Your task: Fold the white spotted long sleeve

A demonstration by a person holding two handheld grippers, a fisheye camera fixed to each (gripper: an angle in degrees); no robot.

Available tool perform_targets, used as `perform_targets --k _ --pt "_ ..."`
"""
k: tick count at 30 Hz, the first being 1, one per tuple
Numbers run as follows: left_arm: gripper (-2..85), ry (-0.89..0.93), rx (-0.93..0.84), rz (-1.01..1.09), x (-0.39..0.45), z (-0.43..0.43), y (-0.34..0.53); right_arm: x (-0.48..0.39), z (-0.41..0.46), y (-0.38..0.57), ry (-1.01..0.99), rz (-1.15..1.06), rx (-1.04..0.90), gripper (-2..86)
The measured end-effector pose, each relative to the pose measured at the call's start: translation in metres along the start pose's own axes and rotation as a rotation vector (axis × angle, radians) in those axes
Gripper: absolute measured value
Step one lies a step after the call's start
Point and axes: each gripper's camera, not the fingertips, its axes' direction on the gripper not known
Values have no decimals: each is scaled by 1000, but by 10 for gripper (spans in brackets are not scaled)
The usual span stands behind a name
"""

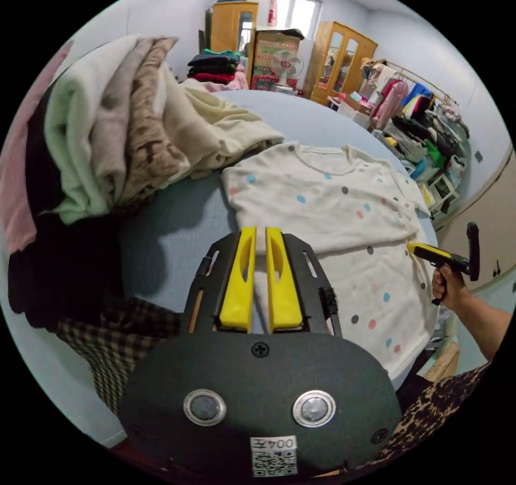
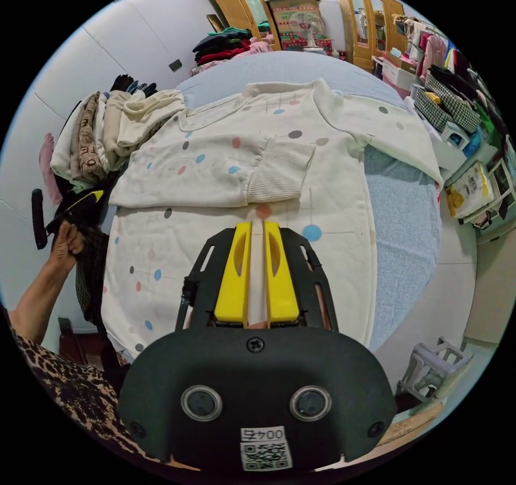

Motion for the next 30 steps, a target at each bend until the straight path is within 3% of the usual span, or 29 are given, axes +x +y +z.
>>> perform_targets --k 4,12,15,18,22,30 --pt "14 -66 -110 -21 -6 33 2 4 2 1 3 -14 5 53" --pt "6 -45 21 -104 -14 32 26 33 4 3 -115 38 27 59" --pt "5 14 -59 -167 -21 21 15 41 5 5 -117 48 40 58" --pt "3 9 114 -183 -22 -22 8 50 6 7 -117 55 58 51" --pt "2 -6 150 -124 -20 -24 -30 63 8 8 -137 68 62 44" --pt "7 -120 -8 -75 -12 57 -99 91 9 8 -139 51 67 40"
